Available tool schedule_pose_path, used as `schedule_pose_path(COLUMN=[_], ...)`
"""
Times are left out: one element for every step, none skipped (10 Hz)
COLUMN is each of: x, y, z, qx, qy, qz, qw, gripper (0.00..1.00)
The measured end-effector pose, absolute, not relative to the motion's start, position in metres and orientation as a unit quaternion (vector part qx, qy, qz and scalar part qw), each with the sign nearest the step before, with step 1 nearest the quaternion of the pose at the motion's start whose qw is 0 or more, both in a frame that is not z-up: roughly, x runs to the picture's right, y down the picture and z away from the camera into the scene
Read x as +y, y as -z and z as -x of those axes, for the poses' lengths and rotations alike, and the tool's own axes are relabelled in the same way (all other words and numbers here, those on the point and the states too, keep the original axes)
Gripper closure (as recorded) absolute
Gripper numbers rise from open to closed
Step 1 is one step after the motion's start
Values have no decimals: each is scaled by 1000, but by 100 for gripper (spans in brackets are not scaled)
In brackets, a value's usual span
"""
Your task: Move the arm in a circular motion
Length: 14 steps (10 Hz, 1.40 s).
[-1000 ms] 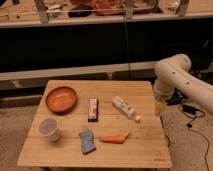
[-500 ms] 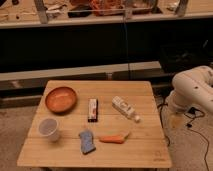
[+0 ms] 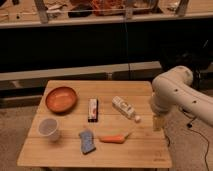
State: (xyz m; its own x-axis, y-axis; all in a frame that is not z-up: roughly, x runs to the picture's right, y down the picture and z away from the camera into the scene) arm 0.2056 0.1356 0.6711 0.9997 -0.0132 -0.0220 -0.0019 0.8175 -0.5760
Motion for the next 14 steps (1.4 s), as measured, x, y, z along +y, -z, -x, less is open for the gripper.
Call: schedule_pose_path(x=[136, 135, 135, 134, 134, 134, 133, 127, 121, 112, 97, 87, 75, 64], y=[-669, -667, -666, -665, -663, -656, -650, -647, -648, -652, -666, -680, -703, -729], z=[-178, -156, -132, -105, -81, -54, -31, -3, 15, 30, 43, 46, 46, 42], qx=[4, -2, -11, -20, -29, -39, -48, -62, -72, -83, -92, -97, -102, -111], qy=[17, 27, 39, 52, 64, 80, 94, 110, 119, 127, 134, 134, 134, 130], qz=[302, 302, 303, 303, 305, 306, 309, 310, 309, 307, 305, 304, 304, 306], qw=[953, 953, 952, 951, 950, 948, 945, 942, 941, 940, 938, 938, 938, 937], gripper=[20, 20, 20, 20, 20, 20, 20, 20, 20, 20, 20, 20, 20, 20])
